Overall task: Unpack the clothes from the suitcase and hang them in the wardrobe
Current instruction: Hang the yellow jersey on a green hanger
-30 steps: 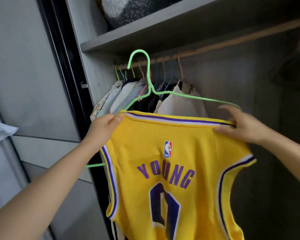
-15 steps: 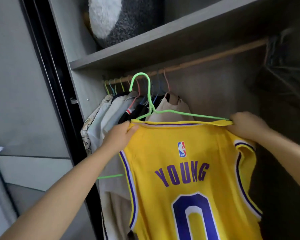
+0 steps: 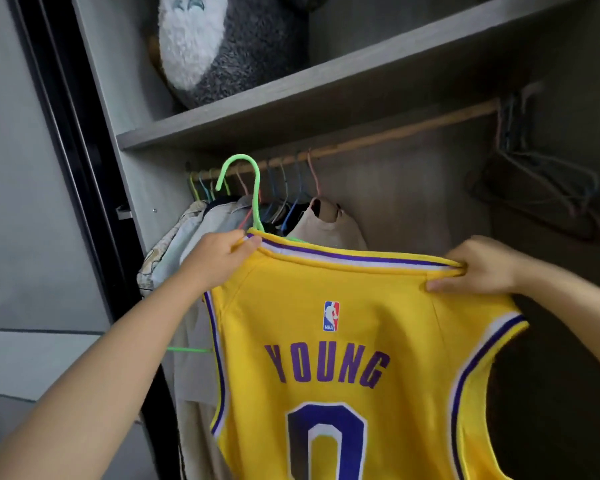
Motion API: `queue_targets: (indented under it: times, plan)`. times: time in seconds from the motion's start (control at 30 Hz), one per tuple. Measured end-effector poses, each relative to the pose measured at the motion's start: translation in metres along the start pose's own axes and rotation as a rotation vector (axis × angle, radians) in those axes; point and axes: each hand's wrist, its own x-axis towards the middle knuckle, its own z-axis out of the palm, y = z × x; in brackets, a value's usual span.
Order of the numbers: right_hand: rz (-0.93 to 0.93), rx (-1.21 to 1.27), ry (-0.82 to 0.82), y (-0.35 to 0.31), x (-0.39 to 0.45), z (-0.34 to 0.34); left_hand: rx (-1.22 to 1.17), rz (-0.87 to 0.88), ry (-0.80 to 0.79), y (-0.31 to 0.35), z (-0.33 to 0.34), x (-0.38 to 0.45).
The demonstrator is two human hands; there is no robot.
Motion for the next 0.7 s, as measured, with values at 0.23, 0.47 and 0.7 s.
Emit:
queue_targets:
  times: [0.23, 0.47, 0.7]
  plan:
    - [-0.34, -0.077, 0.141, -0.024, 0.015, 0.014, 0.069, 0.121, -0.121, 0.02, 0.01, -0.003]
    - [-0.388, 0.339, 0.214, -0.036, 0.031, 0.003, -0.197, 0.142, -0.037, 0.032, 0.019, -0.002]
    - [-0.248, 0.549, -0.458, -0.003, 0.02, -0.02, -0.205, 0.097, -0.244, 0.023, 0.019, 0.002]
